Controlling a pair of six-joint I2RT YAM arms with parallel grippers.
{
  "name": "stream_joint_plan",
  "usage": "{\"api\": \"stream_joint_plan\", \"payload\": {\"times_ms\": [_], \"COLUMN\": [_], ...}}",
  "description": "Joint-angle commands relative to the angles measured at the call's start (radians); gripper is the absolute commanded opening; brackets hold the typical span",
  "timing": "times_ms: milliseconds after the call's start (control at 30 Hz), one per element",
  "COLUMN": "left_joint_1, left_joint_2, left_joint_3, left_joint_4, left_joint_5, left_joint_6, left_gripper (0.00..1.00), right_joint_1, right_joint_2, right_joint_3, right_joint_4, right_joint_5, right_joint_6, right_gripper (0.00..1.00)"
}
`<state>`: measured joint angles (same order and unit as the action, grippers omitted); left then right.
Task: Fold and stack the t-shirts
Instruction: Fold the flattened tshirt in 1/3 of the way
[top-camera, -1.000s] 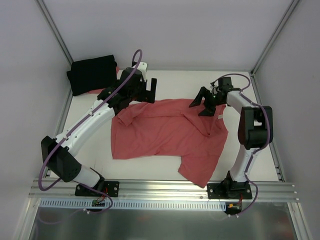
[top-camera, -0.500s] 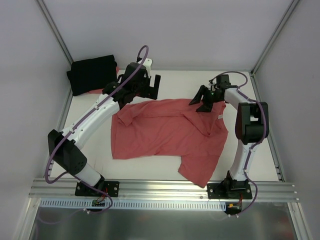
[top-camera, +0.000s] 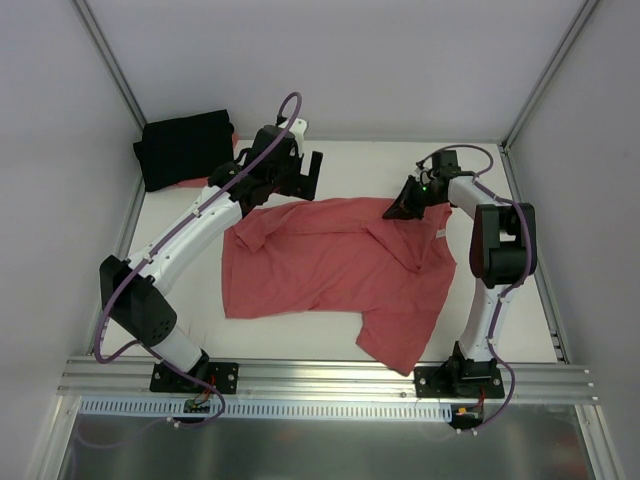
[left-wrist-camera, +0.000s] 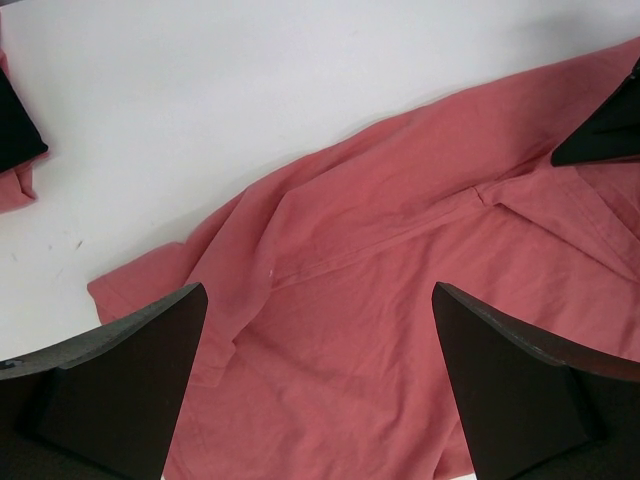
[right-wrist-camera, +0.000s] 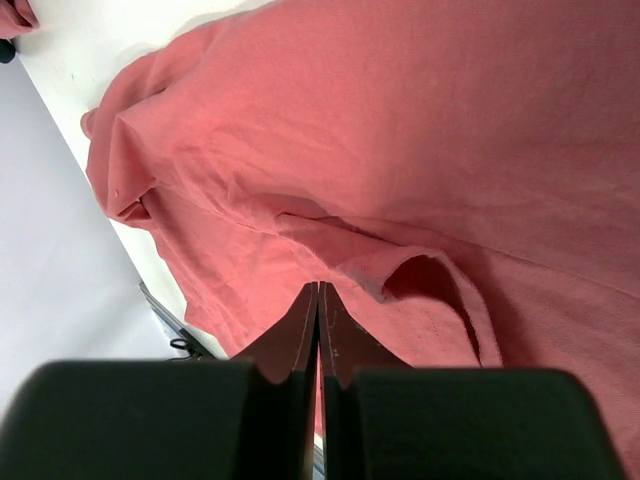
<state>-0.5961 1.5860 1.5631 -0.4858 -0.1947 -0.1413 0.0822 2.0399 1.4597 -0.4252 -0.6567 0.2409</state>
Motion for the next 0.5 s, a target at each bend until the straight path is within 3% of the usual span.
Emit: {"api": "stream_joint_plan", "payload": {"times_ms": [0,100,167,200,467], "left_joint_1": [-0.002,-0.001,-0.002,-0.002,-0.002], "left_joint_2": [0.002,0.005,0.006,0.006,0.005], "left_joint_3": [0.031,0.029,0.028,0.026,0.026], "left_joint_4": [-0.004,-0.004,-0.007,-0.008,-0.005], "left_joint_5": [-0.031,-0.028,-0.025,-0.025,-0.022], "left_joint_6": [0.011,0.006,0.005,0.003,0.006], "left_gripper": [0.99,0.99,0.99,0.99,0.99], "right_joint_1": [-0.001,0.001,-0.001,-0.002,-0.045], "right_joint_2": [-0.020,-0.032,-0.038,-0.049,-0.049], "right_joint_3": [0.007,0.002,0.005,0.001,0.001], "right_joint_4": [-0.035,-0.049,-0.076,-0.078,-0.086], "right_joint_5": [-0.024,-0.012,0.011,0.032,0.046], "right_joint_6": [-0.029,-0.049,-0.060,-0.069,-0.084], "right_gripper": [0.00,0.03,0.24,0.99,1.00]}}
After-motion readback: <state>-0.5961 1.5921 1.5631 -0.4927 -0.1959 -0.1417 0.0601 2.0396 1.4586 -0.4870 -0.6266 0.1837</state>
